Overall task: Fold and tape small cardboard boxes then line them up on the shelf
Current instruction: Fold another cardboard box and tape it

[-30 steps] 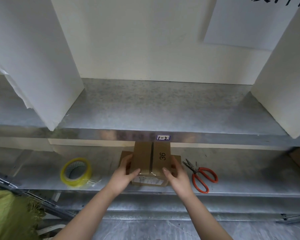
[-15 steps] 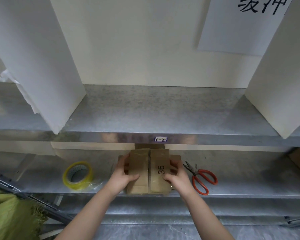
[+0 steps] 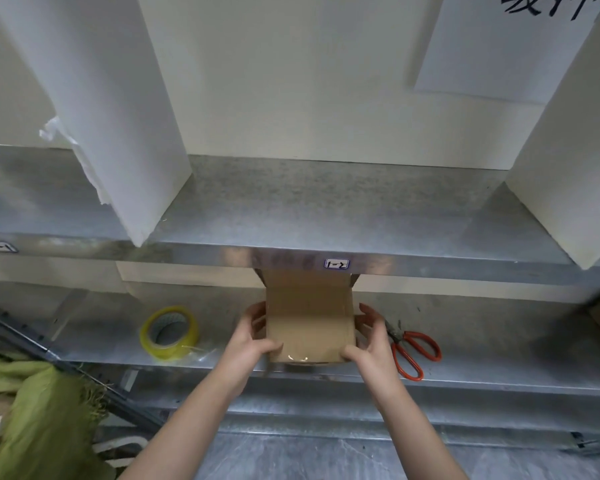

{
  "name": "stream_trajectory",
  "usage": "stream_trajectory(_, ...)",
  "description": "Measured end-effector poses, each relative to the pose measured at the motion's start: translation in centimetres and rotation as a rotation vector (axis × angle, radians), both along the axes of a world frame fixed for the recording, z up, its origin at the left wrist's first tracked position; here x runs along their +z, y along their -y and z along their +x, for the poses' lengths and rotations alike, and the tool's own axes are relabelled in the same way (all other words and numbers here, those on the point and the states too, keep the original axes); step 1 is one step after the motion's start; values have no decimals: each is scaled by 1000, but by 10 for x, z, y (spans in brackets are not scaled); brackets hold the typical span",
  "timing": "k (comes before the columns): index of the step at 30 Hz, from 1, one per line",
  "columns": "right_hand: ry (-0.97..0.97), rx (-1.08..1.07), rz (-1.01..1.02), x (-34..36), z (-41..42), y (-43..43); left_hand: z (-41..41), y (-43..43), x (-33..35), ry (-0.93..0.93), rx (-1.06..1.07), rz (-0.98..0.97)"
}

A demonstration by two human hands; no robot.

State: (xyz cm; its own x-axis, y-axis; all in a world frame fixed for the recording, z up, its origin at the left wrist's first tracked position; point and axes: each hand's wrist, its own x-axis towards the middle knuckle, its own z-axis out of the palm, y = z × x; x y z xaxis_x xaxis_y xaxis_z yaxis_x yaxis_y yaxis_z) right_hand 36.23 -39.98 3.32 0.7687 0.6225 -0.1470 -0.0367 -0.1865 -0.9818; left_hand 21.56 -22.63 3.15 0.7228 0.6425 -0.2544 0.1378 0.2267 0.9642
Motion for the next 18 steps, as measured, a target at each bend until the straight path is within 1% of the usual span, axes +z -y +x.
stream_trajectory(2,10,46,-12,-5,1,4,-2,5,-7,29,62,-33)
stream_trajectory(5,91,77,-41,-19,3,8,-4,9,-18,26,122,-26)
stream_trajectory(7,76,85,-70,-28,3,10,-5,12,-26,26,66,-45)
stream_trajectory(10,30,106,-142,-42,2,9,-7,17,-37,-42,-18,-84)
stream_trajectory(13,77,84,-239,-58,0,8,-7,19,-52,-148,-48,-7)
stream_trajectory(14,58,47,-256,-62,0,6,-6,20,-57,-168,-32,25)
stream_trajectory(16,73,7,-265,-73,3,4,-3,19,-67,-189,-2,72)
stream_trajectory(17,118,25,-242,-78,5,4,0,17,-70,-197,-10,97)
stream_trajectory(18,120,47,-213,-86,7,4,1,15,-74,-208,-38,127)
